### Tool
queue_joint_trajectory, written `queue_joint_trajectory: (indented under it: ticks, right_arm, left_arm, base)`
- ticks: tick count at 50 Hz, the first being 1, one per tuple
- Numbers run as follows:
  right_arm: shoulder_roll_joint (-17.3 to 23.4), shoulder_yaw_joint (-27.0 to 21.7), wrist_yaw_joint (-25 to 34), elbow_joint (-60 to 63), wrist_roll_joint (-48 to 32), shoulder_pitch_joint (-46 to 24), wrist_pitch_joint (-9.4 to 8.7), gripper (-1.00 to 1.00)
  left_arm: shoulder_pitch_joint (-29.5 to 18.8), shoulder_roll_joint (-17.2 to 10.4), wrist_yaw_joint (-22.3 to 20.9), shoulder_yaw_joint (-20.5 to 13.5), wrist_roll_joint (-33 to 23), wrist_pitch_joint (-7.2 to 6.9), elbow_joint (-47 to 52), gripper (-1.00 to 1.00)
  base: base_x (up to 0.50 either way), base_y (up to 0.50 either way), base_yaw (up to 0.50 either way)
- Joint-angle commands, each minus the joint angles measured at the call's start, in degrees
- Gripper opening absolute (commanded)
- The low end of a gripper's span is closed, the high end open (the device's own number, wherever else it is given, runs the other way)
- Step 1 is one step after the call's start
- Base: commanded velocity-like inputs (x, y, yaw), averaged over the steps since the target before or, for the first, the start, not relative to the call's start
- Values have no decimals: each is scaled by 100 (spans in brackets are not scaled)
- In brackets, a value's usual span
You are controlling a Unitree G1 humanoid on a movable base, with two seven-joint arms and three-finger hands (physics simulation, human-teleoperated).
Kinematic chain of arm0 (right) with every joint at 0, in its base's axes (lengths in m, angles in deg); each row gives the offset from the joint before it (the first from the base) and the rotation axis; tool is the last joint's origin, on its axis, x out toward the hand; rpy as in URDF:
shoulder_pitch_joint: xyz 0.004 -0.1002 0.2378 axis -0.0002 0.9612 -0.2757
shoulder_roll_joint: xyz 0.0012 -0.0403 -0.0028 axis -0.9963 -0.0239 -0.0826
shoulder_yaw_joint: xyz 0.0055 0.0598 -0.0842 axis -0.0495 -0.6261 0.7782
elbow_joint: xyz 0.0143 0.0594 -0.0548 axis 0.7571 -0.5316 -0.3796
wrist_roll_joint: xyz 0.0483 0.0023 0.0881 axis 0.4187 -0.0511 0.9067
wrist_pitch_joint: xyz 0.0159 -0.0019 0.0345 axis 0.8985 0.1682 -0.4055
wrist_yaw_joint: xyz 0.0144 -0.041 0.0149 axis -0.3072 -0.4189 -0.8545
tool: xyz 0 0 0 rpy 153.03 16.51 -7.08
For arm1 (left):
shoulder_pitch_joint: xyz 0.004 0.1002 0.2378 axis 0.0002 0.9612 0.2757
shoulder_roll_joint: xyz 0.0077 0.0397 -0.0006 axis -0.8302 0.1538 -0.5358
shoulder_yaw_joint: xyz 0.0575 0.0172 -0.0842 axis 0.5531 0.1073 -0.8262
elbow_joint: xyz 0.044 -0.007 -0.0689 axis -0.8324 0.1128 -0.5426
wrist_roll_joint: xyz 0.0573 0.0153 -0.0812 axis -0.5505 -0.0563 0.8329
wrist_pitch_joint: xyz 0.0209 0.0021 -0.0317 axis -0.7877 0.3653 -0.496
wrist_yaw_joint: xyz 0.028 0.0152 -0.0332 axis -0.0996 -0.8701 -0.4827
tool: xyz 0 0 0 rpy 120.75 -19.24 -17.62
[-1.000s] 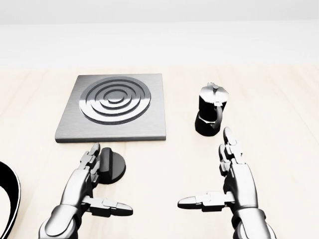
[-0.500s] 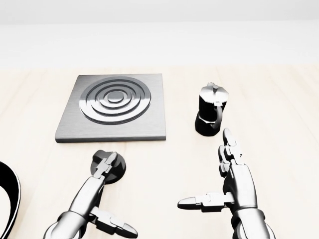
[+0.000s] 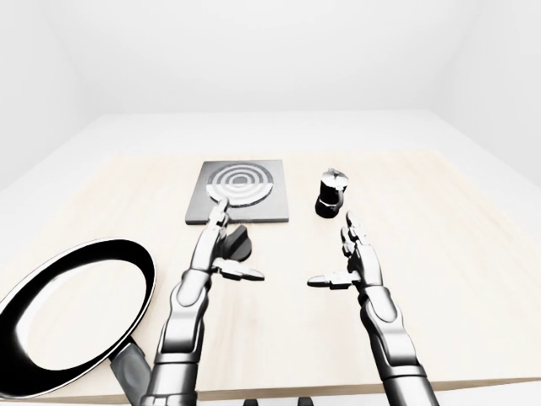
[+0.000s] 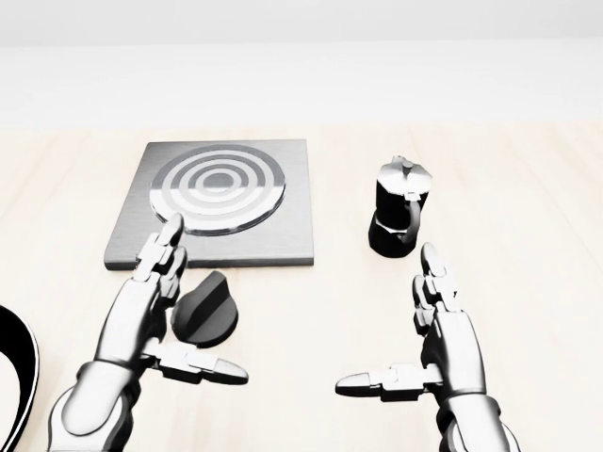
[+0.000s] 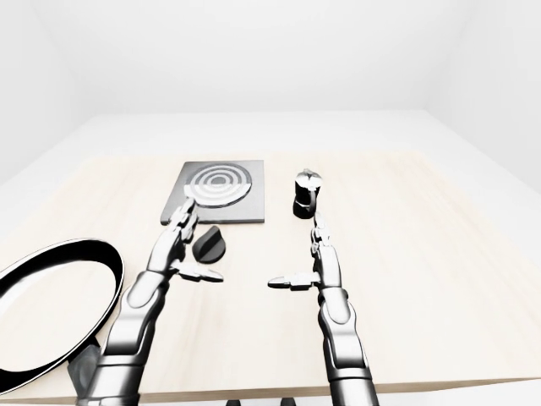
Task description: Turn on the stove.
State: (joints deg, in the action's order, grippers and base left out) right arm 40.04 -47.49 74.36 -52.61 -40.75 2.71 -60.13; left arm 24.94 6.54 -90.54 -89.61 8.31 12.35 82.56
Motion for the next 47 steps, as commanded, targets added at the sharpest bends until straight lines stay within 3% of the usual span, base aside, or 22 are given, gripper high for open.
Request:
queue_joint_trajectory:
  ticks: [1,12,21,43,45,46,47]
  right_arm:
    - [-1,2,-7,-20,-4,-13,3,100]
    - [4,-8,-4,-57,7,-25,20,100]
    - [1,-8,-12,33,15,4,-45,100]
    - [1,-3,-12,-5,6,-7,-16,100]
    - [1,-1,-12,8,5,-5,-28,100]
    - [7,3,-16,210,11,7,-218,100]
    - [6,2,-17,227,10,9,-231,100]
  left_arm:
    - [-209,-204,923,-534,1144,0,1082,100]
    - [-143,-323,1363,-754,1584,0,1980,100]
    - [-125,-366,1486,-859,1770,0,2146,100]
    - [-222,-534,1675,-1091,2089,0,2305,100]
    - [-223,-542,1677,-1094,2099,0,2316,100]
    - [-220,-544,1671,-1094,2104,0,2303,100]
    - [-222,-546,1675,-1099,2111,0,2308,100]
  base:
    - [0,0,0]
    - [0,0,0]
    - [0,0,0]
    - [0,0,0]
    - [0,0,0]
    - [0,0,0]
    - [0,0,0]
